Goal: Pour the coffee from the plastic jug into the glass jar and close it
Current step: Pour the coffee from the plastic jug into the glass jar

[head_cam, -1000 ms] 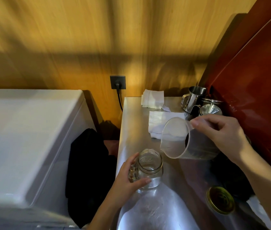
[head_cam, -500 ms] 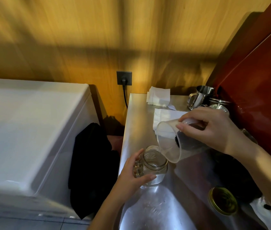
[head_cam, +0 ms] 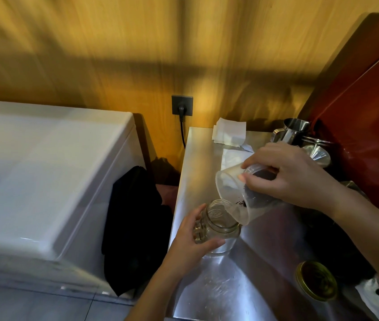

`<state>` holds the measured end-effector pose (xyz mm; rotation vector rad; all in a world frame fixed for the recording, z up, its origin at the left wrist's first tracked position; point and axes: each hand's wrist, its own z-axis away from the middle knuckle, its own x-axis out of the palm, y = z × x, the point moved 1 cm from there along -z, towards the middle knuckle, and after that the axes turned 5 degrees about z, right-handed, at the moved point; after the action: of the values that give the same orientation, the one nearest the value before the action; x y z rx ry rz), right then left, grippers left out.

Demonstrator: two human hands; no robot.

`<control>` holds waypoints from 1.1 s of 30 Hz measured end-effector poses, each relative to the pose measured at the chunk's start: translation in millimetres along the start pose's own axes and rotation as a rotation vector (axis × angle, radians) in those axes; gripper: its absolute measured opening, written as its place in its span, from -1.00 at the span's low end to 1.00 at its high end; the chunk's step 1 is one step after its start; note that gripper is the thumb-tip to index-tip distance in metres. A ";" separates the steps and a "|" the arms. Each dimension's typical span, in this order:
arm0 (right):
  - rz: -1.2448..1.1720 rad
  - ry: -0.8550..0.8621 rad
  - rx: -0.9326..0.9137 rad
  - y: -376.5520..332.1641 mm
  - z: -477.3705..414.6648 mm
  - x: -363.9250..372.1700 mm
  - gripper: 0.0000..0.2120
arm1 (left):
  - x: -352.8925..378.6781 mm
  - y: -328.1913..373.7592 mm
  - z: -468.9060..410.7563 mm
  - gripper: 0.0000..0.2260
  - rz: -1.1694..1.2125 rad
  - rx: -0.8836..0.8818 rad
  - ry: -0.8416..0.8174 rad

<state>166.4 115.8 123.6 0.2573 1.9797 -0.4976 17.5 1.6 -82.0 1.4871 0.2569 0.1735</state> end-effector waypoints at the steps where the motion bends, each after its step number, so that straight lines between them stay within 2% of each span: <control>1: 0.004 -0.006 -0.010 -0.2 -1.3 0.5 -0.84 | 0.7 0.1 0.4 -0.22 -0.002 0.005 0.004; 7: 0.052 -0.051 -0.072 -1.1 -7.3 6.9 -0.71 | 4.0 1.5 2.3 -0.19 -0.021 0.012 0.033; 22: 0.144 -0.034 -0.195 -5.5 -12.0 17.9 -0.73 | 2.3 0.4 2.5 -0.18 -0.069 0.000 0.024; 33: 0.211 -0.021 -0.355 -2.9 -11.7 26.1 -0.78 | -0.7 -1.3 1.5 -0.25 -0.083 0.002 0.013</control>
<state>144.2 117.5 105.4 0.2316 1.9536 -0.0113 17.2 -0.1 -83.2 1.4746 0.3290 0.1169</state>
